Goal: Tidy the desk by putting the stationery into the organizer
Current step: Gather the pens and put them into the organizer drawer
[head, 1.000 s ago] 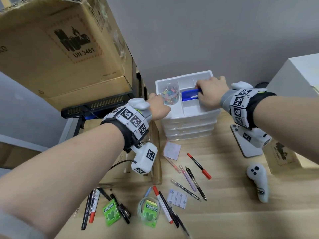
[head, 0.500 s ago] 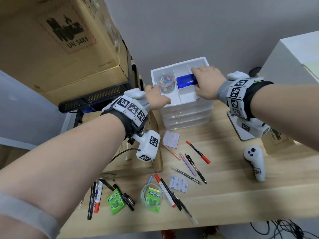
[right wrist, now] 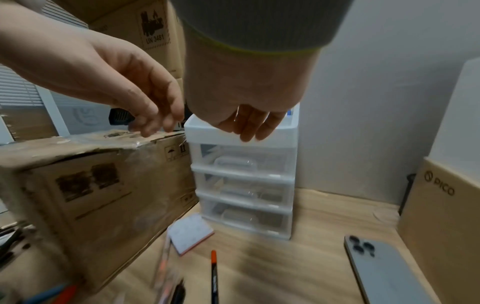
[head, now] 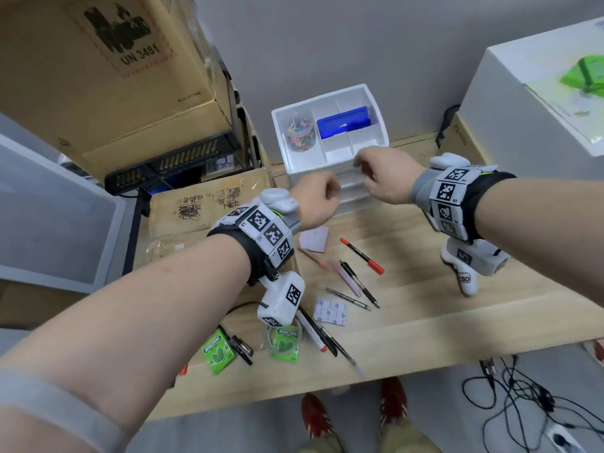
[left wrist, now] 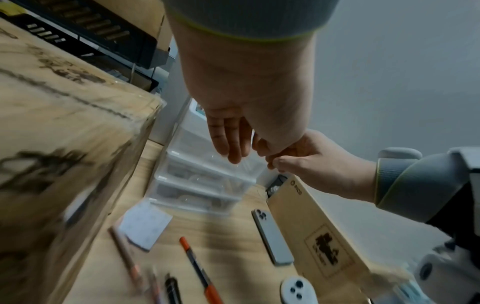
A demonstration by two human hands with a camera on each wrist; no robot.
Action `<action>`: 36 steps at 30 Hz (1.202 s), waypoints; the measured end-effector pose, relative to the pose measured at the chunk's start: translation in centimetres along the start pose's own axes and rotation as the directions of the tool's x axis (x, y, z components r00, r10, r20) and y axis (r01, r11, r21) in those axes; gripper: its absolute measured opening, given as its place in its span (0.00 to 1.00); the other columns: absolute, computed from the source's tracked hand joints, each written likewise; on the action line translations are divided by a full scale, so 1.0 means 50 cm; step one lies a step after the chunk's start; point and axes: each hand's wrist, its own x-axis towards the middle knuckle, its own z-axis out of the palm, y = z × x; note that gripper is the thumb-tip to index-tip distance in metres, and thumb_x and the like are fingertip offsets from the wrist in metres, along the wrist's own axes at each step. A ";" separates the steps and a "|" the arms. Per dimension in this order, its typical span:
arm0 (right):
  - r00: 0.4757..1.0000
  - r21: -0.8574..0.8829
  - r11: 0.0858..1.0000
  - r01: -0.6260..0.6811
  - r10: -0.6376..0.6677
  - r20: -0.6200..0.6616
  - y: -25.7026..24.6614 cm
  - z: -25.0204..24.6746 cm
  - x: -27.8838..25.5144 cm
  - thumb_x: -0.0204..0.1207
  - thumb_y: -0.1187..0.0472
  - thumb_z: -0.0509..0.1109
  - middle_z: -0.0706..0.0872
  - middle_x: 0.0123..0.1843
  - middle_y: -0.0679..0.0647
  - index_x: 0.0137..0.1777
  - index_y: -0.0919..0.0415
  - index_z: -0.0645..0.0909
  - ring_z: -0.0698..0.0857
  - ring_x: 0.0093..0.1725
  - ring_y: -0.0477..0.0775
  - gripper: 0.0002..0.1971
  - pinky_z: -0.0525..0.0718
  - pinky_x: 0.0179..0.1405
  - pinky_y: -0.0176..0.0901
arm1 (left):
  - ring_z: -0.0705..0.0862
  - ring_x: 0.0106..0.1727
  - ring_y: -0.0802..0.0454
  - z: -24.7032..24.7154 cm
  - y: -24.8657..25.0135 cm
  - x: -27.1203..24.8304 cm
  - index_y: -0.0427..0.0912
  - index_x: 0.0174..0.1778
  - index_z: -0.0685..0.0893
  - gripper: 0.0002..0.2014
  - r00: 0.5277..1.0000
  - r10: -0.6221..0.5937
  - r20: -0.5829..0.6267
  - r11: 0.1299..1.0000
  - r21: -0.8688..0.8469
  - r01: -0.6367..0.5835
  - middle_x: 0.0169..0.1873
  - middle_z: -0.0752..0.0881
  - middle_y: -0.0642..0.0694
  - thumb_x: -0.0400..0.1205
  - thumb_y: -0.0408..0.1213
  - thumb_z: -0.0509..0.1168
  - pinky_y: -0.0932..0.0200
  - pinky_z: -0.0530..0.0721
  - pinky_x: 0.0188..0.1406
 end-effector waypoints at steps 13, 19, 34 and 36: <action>0.888 0.047 0.997 -0.062 0.033 0.458 0.004 0.286 -0.150 0.74 0.64 0.66 0.87 0.46 0.51 0.52 0.56 0.83 0.84 0.46 0.58 0.09 0.84 0.47 0.48 | 0.84 0.50 0.41 0.271 -0.148 -0.155 0.38 0.54 0.84 0.10 0.873 -0.179 0.454 0.931 0.365 0.000 0.52 0.84 0.42 0.78 0.36 0.68 0.53 0.81 0.45; 0.885 0.115 0.989 -0.098 0.034 0.465 0.031 0.363 -0.194 0.76 0.65 0.65 0.84 0.41 0.48 0.50 0.58 0.85 0.81 0.44 0.54 0.08 0.74 0.42 0.41 | 0.84 0.48 0.38 0.359 -0.191 -0.185 0.41 0.60 0.76 0.18 0.836 -0.213 0.505 0.908 0.418 -0.021 0.57 0.74 0.42 0.76 0.33 0.70 0.44 0.84 0.43; 0.934 0.200 0.968 -0.150 0.072 0.349 0.024 0.366 -0.081 0.77 0.66 0.64 0.85 0.49 0.53 0.56 0.58 0.83 0.85 0.49 0.59 0.11 0.83 0.50 0.47 | 0.86 0.45 0.42 0.348 -0.208 -0.147 0.41 0.49 0.86 0.11 0.848 -0.197 0.492 0.873 0.482 -0.076 0.49 0.86 0.44 0.84 0.45 0.64 0.54 0.81 0.38; 0.929 0.185 0.967 -0.173 0.098 0.358 0.019 0.364 -0.042 0.77 0.67 0.65 0.85 0.54 0.55 0.61 0.60 0.82 0.85 0.54 0.59 0.14 0.81 0.51 0.43 | 0.84 0.45 0.40 0.335 -0.211 -0.154 0.39 0.49 0.82 0.17 0.885 -0.129 0.448 0.911 0.406 -0.073 0.48 0.84 0.42 0.87 0.51 0.59 0.53 0.79 0.38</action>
